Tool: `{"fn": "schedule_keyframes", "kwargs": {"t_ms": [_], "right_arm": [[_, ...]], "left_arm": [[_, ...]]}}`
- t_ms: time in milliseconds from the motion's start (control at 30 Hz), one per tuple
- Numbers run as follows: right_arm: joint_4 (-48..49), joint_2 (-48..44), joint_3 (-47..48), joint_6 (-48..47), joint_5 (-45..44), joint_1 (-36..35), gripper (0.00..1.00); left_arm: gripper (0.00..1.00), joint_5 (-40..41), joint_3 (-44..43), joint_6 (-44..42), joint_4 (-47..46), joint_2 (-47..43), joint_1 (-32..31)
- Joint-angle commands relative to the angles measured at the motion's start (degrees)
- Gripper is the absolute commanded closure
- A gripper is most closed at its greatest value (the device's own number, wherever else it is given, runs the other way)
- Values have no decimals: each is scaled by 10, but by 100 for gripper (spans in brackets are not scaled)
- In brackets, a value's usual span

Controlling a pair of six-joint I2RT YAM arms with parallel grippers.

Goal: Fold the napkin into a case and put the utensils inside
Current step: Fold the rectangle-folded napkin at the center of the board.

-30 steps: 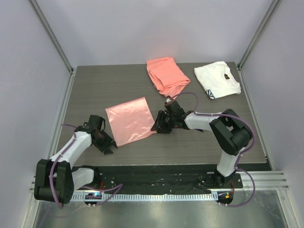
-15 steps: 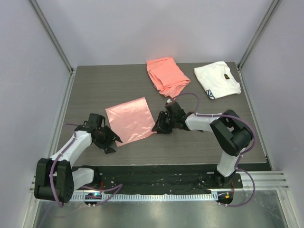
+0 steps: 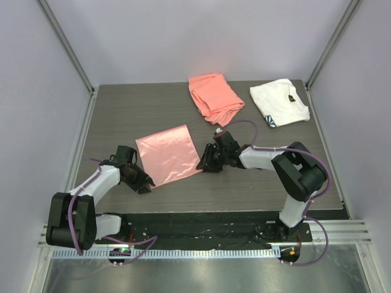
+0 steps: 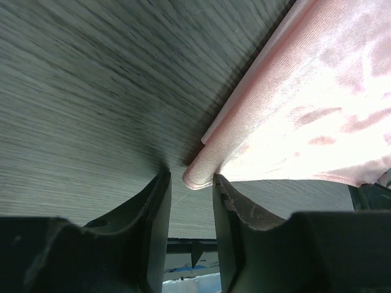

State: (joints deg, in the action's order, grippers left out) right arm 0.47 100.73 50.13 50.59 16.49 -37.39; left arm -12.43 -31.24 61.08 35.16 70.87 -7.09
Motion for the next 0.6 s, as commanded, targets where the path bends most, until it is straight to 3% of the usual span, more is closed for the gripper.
{"fn": "schedule_keyframes", "kwargs": {"t_ms": [0, 267, 567], "right_arm": [[-30, -6, -17, -6, -23, 2, 57], [-24, -4, -24, -1, -30, 2, 57], [-7, 18, -28, 8, -20, 2, 59]], "left_arm": [[65, 49, 5, -16, -18, -1, 2], [87, 54, 15, -17, -34, -8, 2], [93, 44, 16, -16, -27, -25, 2]]}}
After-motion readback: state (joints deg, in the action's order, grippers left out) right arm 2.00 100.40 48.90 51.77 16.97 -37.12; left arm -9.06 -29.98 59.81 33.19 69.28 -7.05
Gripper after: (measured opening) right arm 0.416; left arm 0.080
